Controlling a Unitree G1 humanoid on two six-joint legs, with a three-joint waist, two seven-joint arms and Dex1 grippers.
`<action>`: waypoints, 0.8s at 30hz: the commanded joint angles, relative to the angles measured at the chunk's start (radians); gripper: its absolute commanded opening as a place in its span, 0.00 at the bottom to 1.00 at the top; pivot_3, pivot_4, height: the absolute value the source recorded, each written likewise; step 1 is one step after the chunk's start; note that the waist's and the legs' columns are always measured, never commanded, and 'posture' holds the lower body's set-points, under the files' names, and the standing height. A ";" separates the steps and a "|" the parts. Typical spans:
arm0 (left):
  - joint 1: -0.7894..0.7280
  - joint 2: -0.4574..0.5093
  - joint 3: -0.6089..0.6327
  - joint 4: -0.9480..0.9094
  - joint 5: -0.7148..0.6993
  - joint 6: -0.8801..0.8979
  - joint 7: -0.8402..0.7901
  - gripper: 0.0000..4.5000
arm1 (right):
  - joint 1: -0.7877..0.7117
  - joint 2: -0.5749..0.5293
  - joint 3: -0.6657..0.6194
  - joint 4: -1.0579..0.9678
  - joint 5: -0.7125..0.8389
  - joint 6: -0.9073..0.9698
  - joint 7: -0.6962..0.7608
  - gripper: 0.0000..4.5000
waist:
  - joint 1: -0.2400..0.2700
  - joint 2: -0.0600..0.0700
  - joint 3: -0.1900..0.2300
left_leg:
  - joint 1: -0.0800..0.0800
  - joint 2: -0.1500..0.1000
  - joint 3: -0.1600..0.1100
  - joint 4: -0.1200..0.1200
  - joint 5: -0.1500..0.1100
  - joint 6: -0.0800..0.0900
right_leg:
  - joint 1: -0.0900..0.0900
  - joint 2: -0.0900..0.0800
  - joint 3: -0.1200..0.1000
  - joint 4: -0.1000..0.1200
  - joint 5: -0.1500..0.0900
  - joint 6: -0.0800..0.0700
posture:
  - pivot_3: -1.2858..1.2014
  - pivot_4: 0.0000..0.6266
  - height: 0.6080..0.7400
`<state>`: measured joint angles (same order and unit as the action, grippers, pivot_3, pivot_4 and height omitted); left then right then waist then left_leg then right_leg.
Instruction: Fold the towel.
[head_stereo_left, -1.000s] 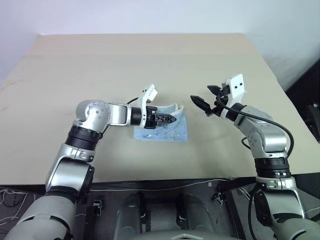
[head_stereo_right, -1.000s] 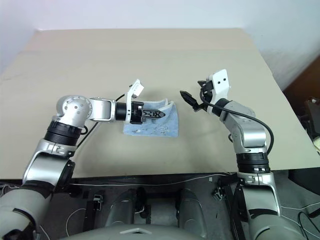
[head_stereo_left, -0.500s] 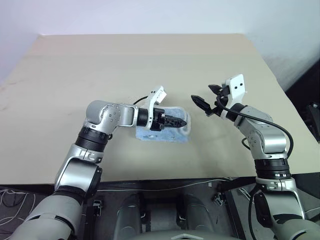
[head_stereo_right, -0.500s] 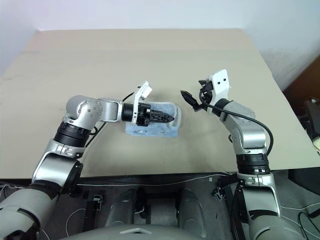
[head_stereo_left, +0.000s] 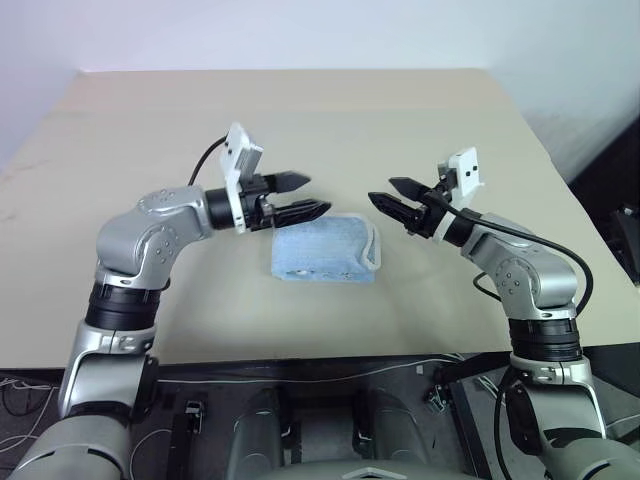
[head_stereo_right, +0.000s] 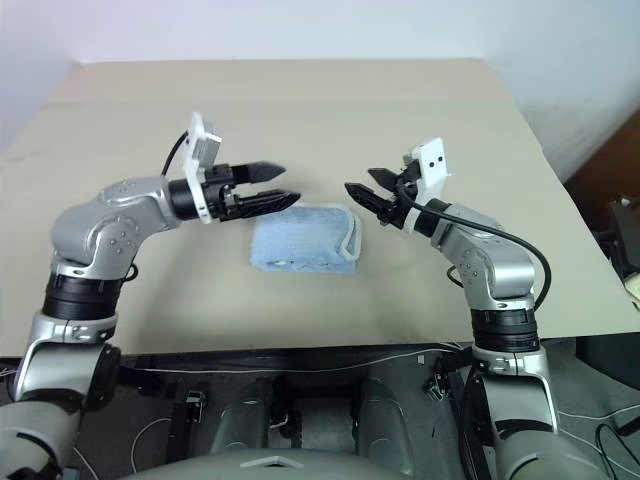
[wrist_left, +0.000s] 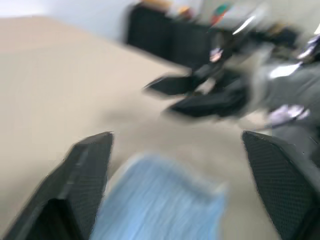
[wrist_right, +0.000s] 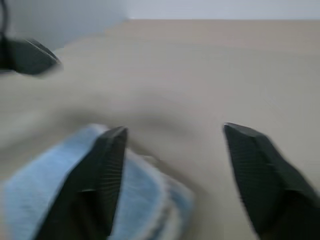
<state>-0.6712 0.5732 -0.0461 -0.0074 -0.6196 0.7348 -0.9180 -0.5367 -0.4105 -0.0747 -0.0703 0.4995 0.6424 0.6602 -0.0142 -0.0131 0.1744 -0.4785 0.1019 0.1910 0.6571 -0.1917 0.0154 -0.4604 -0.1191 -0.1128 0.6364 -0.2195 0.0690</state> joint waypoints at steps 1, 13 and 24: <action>0.074 0.034 0.001 -0.062 0.024 -0.037 -0.039 0.64 | 0.019 0.019 0.016 -0.067 0.046 0.013 0.025 0.40 | -0.001 0.000 0.000 | 0.000 0.000 0.000 0.000 0.000 0.000 | 0.000 0.000 0.000 0.000 0.000 0.000 | 0.52 0.24 0.64; 0.085 0.004 -0.115 -0.015 0.183 -0.213 -0.109 0.00 | -0.020 0.094 0.112 0.030 0.038 0.034 0.050 0.00 | 0.000 0.000 0.000 | -0.001 0.001 0.000 0.004 -0.002 0.002 | 0.000 0.000 0.000 0.000 -0.002 -0.004 | 0.52 0.24 0.64; 0.180 -0.047 -0.206 0.202 0.366 -0.401 -0.129 0.00 | 0.041 0.164 0.196 0.237 -0.059 -0.085 0.109 0.00 | -0.003 0.001 0.000 | -0.002 0.001 0.001 0.004 -0.001 0.002 | -0.001 0.000 0.000 0.000 -0.002 -0.003 | 0.52 0.24 0.64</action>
<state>-0.5112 0.5094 -0.2236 0.1921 -0.2939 0.3493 -1.0418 -0.5096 -0.2543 0.1063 0.1784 0.4453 0.5769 0.7485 -0.0174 -0.0126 0.1744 -0.4803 0.1033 0.1914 0.6608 -0.1932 0.0172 -0.4610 -0.1193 -0.1133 0.6368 -0.2210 0.0659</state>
